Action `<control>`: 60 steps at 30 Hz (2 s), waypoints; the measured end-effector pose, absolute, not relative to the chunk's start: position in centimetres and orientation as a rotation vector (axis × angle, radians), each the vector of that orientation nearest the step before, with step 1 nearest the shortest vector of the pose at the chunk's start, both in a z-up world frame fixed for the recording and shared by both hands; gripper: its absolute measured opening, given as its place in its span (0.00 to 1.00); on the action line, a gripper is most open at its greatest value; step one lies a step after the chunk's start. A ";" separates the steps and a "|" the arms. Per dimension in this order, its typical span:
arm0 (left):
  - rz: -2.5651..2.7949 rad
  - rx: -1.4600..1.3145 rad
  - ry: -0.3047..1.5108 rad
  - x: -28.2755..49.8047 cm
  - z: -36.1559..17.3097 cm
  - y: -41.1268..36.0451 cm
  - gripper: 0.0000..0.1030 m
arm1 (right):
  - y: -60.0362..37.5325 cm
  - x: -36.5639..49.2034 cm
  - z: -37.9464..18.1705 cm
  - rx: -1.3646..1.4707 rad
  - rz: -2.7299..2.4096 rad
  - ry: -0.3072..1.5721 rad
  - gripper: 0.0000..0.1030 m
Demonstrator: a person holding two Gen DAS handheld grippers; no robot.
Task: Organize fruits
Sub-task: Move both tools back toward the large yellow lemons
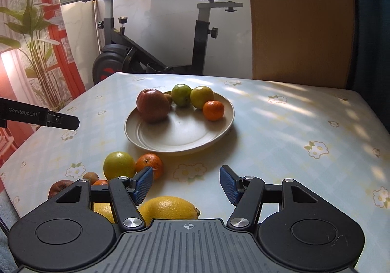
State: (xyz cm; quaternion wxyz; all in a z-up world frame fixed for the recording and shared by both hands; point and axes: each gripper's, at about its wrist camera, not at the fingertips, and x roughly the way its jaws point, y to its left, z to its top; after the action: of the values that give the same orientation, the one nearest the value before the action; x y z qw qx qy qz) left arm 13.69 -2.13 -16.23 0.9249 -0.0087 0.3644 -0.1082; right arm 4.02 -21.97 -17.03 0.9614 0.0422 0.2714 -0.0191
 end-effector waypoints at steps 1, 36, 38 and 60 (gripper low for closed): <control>-0.224 -0.017 0.746 13.6 -16.2 -2.2 0.33 | -22.0 3.9 -17.0 0.083 -0.038 0.556 0.55; -0.265 -0.017 0.742 12.5 -16.6 -2.6 0.33 | -21.1 2.5 -19.5 0.098 0.045 0.731 0.49; -0.264 -0.013 0.743 12.4 -16.6 -2.6 0.33 | -21.5 2.6 -19.5 0.129 0.046 0.716 0.49; -0.299 -0.051 0.792 13.0 -17.0 -2.8 0.33 | -22.2 6.8 -16.8 0.086 0.032 0.586 0.45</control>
State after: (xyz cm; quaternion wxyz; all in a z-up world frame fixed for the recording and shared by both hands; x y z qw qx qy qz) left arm 12.96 -2.79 -17.00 0.9114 -0.0246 0.3844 -0.1451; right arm 6.84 -22.22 -16.84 0.9564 0.0425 0.2887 0.0157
